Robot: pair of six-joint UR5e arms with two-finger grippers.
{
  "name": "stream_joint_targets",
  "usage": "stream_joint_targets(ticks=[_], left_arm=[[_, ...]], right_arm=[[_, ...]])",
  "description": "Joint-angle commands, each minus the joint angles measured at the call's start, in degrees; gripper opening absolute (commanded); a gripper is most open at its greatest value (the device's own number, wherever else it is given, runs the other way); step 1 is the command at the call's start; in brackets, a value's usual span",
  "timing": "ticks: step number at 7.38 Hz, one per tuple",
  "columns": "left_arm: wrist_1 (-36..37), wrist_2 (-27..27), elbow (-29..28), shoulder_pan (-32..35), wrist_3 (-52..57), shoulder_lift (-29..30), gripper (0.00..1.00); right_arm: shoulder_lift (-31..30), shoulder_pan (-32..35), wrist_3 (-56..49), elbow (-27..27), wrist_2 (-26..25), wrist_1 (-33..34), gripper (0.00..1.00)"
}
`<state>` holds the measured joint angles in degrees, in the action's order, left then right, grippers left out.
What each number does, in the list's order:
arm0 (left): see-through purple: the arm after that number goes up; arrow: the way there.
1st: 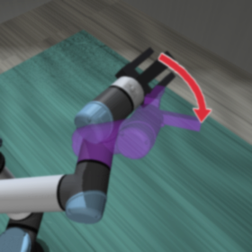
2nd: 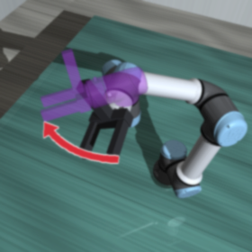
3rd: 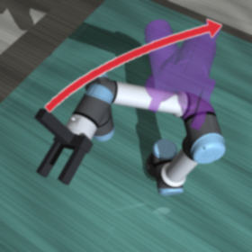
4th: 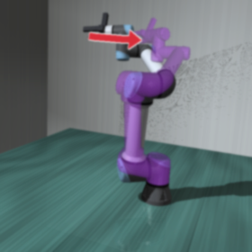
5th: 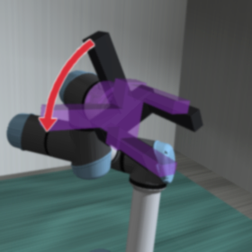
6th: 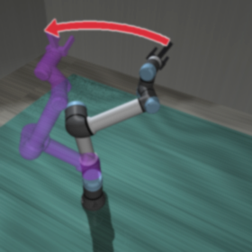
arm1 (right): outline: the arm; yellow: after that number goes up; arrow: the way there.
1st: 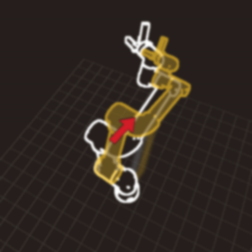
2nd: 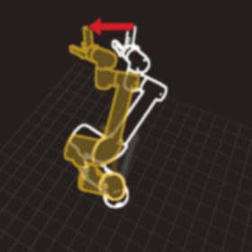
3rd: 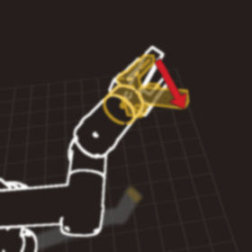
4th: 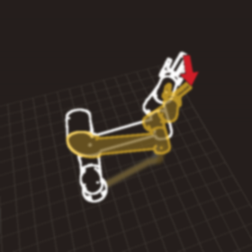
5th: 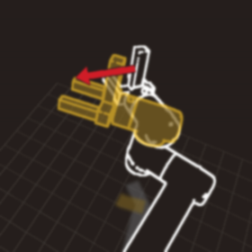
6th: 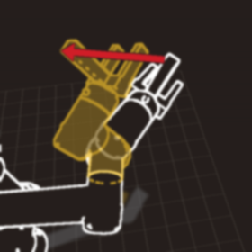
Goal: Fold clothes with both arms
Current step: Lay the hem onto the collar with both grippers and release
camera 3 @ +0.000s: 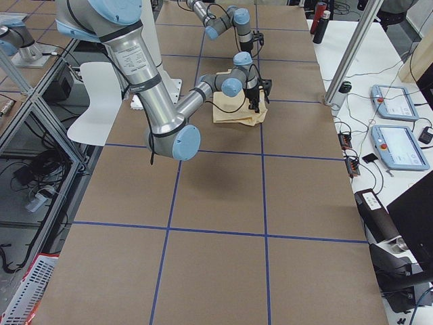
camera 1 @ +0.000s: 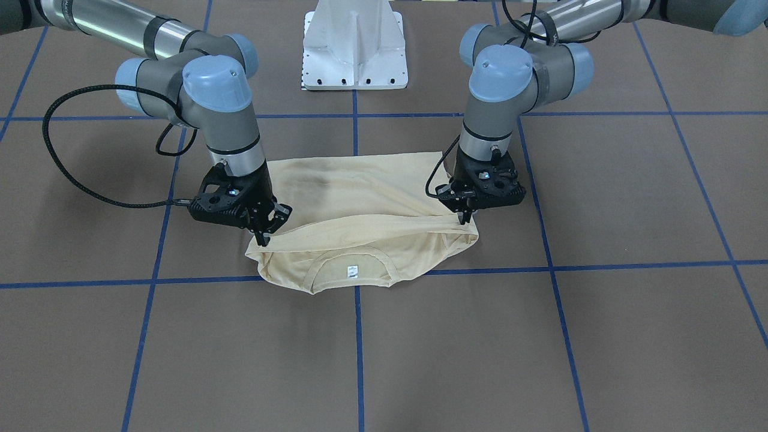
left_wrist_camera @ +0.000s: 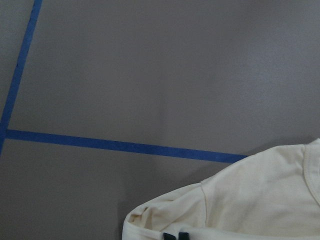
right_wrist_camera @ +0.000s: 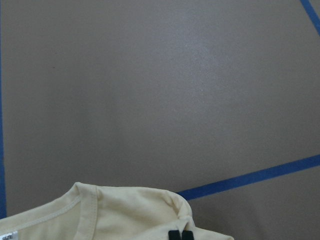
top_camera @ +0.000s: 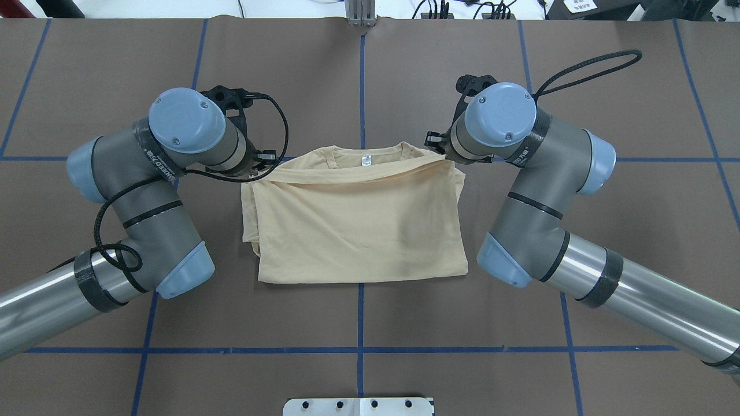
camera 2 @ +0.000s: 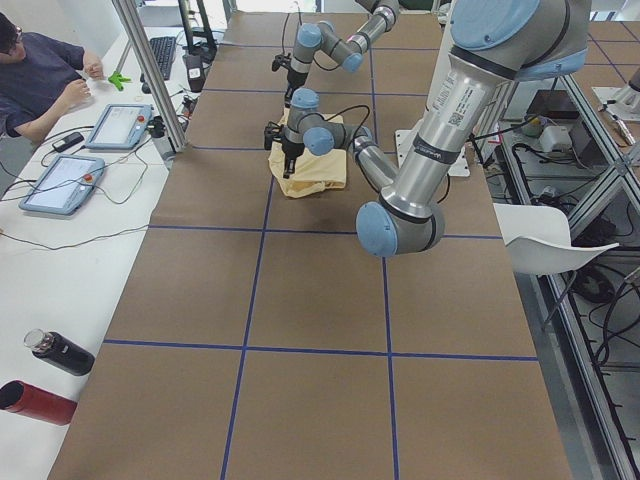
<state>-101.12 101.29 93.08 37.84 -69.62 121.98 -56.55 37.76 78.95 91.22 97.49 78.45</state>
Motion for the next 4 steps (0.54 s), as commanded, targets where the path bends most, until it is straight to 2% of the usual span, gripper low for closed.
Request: stream_joint_targets(ticks=[1,2,3,4], left_arm=[[-2.6,0.0,-1.0,0.9,0.0,0.1,0.18],[-4.9,0.5,-1.0,2.1,0.1,0.0,0.68],[-5.2,0.5,-0.4,2.2,0.3,-0.1,1.0],[-5.0,2.8,0.9,2.2,0.4,-0.5,1.0]], right_arm=[[0.1,0.9,-0.3,-0.5,0.1,-0.1,0.17],[0.2,1.3,-0.6,-0.6,0.1,-0.1,0.99],[0.8,2.3,-1.1,-0.6,1.2,0.1,1.0],[0.7,3.4,-2.0,-0.6,3.7,0.3,1.0]])
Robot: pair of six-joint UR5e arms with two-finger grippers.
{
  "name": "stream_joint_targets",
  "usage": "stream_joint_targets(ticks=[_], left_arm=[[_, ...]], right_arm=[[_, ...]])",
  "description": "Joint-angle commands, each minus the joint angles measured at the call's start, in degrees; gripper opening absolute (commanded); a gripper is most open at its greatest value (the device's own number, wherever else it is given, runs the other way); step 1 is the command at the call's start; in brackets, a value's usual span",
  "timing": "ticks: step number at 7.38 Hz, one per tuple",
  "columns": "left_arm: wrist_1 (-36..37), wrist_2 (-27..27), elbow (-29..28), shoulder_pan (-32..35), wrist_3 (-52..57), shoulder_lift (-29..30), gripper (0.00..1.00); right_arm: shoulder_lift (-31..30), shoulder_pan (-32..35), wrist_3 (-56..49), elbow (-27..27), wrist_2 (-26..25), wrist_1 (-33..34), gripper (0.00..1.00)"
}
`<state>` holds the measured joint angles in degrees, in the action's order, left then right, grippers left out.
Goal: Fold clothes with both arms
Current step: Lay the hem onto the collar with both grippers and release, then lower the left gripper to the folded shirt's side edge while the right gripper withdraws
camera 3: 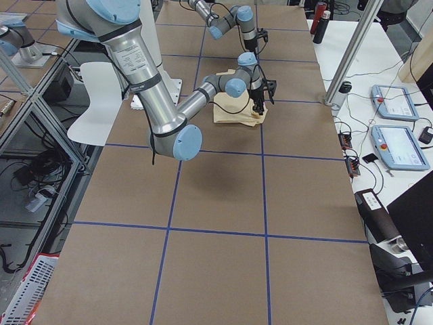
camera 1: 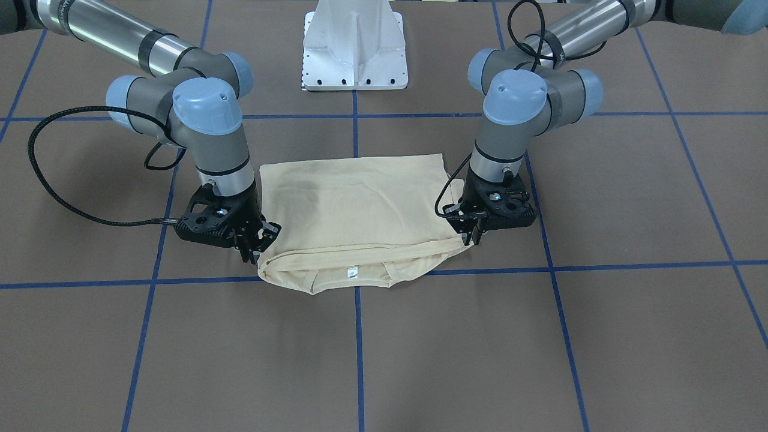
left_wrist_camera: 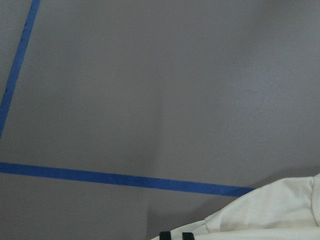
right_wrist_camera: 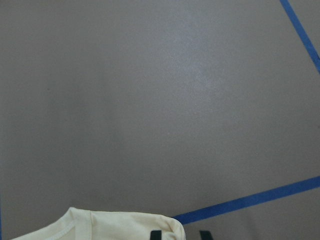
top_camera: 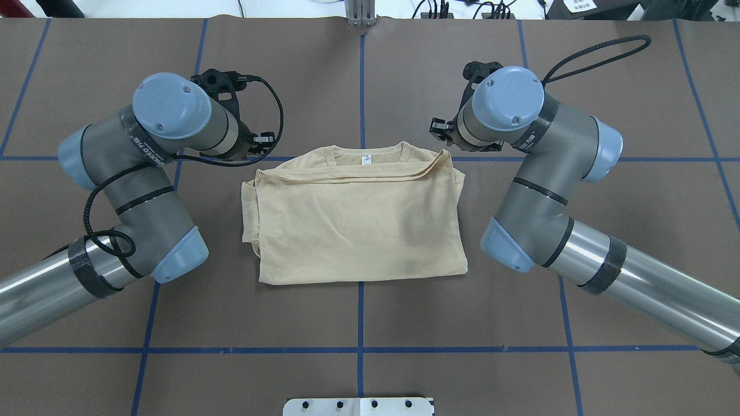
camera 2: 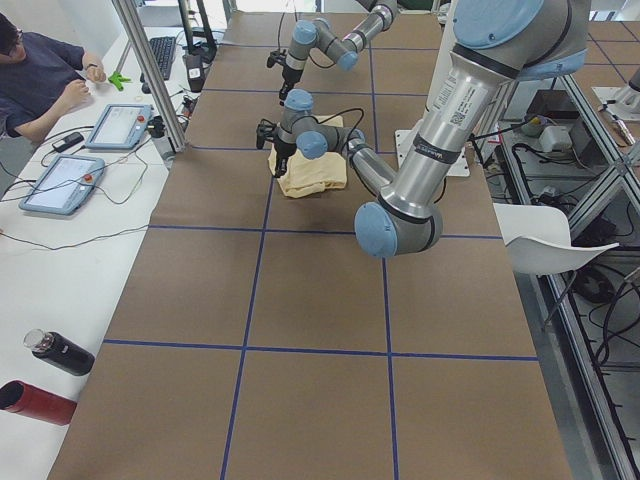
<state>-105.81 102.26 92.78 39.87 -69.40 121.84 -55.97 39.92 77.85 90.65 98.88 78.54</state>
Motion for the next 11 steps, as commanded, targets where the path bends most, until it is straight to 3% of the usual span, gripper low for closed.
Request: stream_joint_targets(ticks=[1,3,5,8,10,11], left_arm=[[0.4,3.1,4.4,0.5,4.9,-1.4,1.0],[-0.3,8.9,14.2,-0.1,5.6,-10.5,1.0],[-0.5,9.2,19.6,-3.9,3.1,-16.6,1.0],[-4.7,4.4,17.5,-14.9,-8.6,-17.3,0.98],[-7.6,3.0,13.7,-16.4,-9.4,-16.5,0.84],[-9.9,3.1,12.4,-16.4,-9.4,-16.2,0.73]], right_arm=[[0.0,3.0,-3.6,0.1,6.2,0.4,1.0],[-1.1,5.4,-9.4,0.2,10.0,0.0,1.0],[-3.0,6.8,-14.1,0.5,11.4,-0.4,1.0],[-3.1,6.9,-14.3,0.6,11.3,-0.5,1.0],[-3.1,6.8,-14.3,0.6,11.3,-0.5,1.0],[-3.1,6.8,-14.3,0.6,11.2,-0.5,1.0]])
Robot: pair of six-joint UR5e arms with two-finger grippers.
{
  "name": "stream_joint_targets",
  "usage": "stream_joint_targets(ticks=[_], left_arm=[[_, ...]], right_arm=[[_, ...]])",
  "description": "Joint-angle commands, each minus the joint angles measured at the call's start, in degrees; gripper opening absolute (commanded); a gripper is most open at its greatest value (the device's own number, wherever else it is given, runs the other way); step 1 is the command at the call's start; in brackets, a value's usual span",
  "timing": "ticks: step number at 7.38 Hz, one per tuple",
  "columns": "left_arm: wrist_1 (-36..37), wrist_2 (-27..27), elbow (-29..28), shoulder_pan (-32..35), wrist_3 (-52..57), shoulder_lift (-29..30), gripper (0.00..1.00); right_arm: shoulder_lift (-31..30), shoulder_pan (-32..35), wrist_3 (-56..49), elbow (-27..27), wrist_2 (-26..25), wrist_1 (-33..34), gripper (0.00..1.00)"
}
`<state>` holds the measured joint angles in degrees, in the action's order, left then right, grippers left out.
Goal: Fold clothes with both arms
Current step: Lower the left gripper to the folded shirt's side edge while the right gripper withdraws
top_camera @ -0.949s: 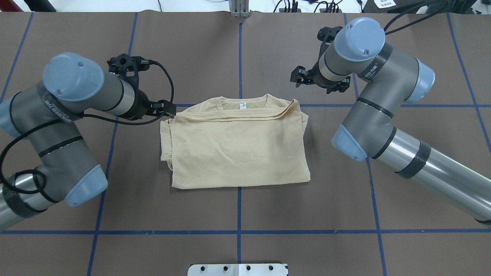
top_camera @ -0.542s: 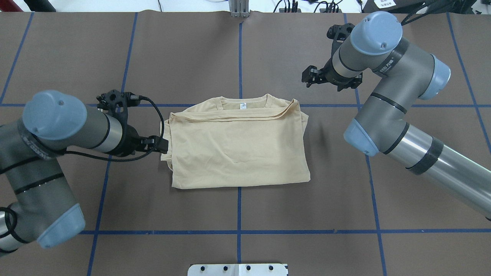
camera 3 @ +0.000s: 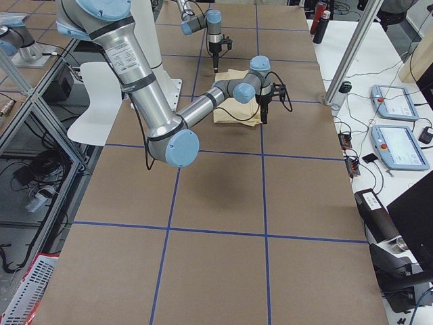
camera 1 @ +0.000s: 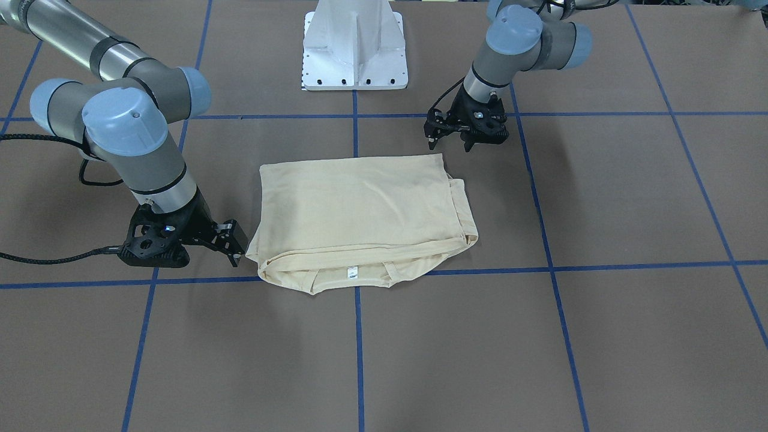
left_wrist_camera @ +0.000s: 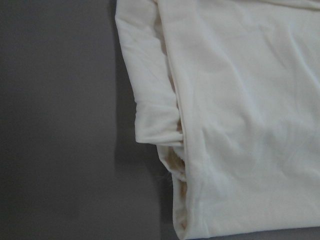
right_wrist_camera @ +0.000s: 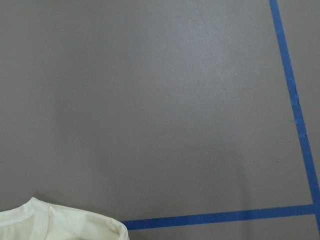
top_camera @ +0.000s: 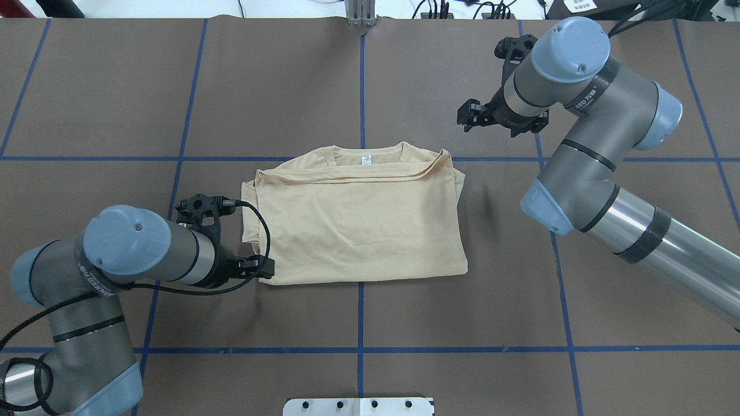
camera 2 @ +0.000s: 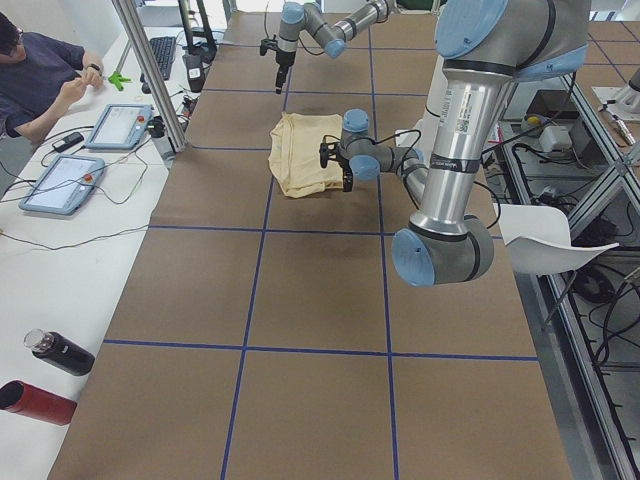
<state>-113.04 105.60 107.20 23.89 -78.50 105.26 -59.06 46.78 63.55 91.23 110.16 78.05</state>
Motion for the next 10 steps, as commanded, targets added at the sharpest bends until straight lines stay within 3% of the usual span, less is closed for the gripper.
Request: stream_joint_targets(ticks=[1,2,3,9,10], left_arm=[[-2.9,-0.2,-2.2,-0.4,-0.6,1.6,0.62],[-2.9,-0.2,-2.2,-0.4,-0.6,1.7,0.53],[-3.0,-0.1,-2.2,-0.4,-0.6,1.9,0.5],[-2.5,-0.3,-3.1,-0.4,-0.3,2.0,0.5],[-2.5,-0.3,-3.1,-0.4,-0.4,2.2,0.4]], right_arm=[[0.0,0.0,0.0,0.0,0.0,0.0,1.0],[0.0,0.0,0.0,0.0,0.0,0.0,1.0],[0.0,0.0,0.0,0.0,0.0,0.0,1.0],[-0.1,0.0,0.1,0.1,-0.1,0.0,1.0],[-0.1,0.0,0.1,0.1,-0.1,0.0,1.0]])
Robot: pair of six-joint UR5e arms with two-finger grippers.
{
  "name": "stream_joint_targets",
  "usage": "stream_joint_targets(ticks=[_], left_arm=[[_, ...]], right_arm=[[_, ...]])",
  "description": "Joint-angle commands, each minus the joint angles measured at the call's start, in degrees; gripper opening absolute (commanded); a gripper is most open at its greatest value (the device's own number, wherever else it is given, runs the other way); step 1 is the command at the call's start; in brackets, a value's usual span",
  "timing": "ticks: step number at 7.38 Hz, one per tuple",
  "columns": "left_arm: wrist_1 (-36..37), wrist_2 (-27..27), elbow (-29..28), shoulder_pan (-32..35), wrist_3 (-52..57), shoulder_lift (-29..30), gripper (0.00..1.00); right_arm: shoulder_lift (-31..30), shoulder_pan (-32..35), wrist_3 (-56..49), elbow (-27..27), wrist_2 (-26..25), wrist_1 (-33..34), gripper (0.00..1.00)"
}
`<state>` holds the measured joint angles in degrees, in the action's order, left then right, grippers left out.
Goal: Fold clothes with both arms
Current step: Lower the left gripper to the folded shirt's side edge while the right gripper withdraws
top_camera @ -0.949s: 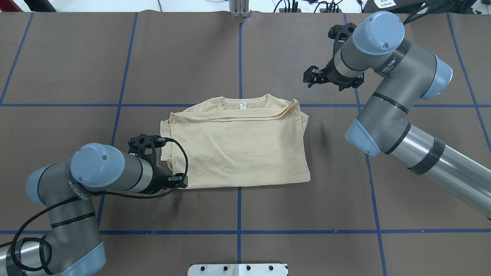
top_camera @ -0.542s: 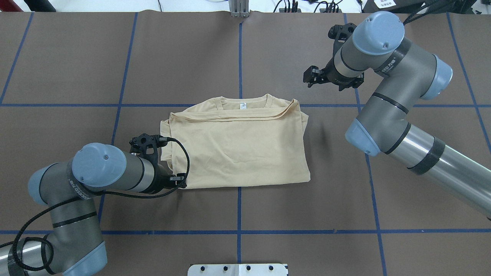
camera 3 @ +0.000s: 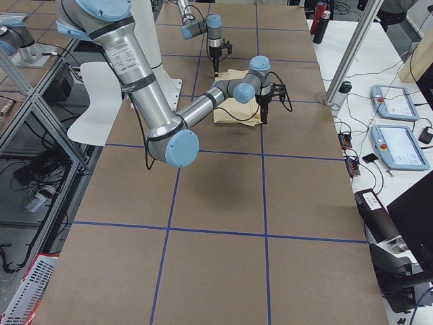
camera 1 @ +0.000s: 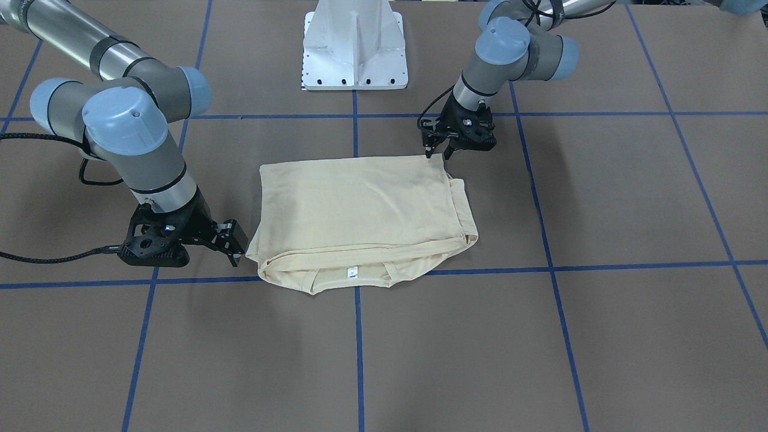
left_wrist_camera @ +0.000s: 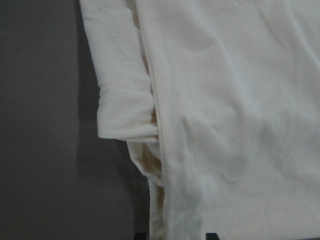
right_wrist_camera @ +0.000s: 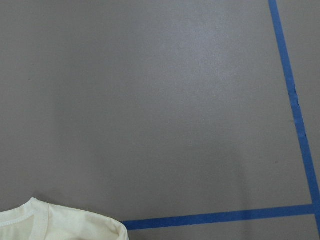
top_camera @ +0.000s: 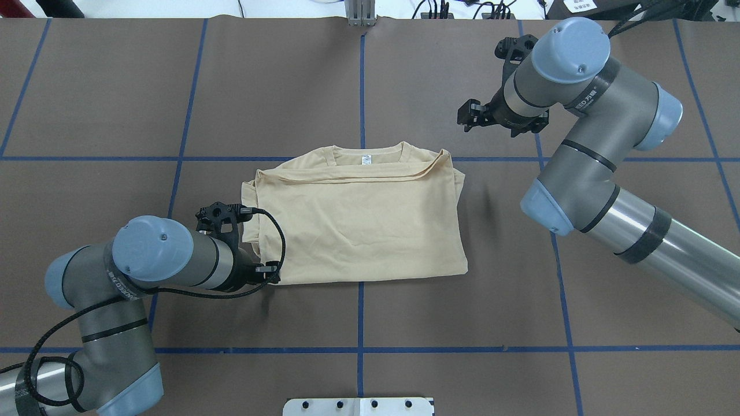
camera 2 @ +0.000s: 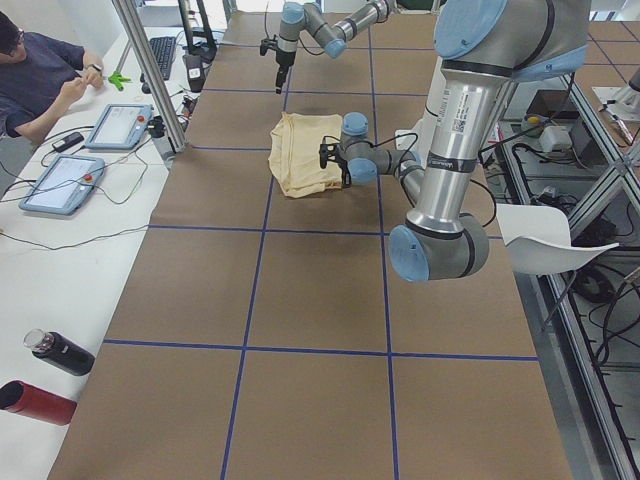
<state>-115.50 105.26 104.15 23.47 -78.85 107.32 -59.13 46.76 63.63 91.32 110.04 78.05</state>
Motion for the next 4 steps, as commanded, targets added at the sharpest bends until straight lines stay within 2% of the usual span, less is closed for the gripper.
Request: stream_joint_targets(ticks=[1,2,4], left_arm=[[0.1,0.0,-0.2,0.0,-0.1,0.3,0.23],[0.3,0.1,-0.1,0.0,-0.1,0.4,0.0],[0.4,0.1,0.3,0.3,0.1,-0.3,0.0]], right_arm=[[-0.1,0.0,0.0,0.0,-0.2,0.0,1.0],[-0.1,0.0,0.0,0.1,-0.2,0.0,1.0],[-0.1,0.0,0.1,0.3,-0.3,0.0,1.0]])
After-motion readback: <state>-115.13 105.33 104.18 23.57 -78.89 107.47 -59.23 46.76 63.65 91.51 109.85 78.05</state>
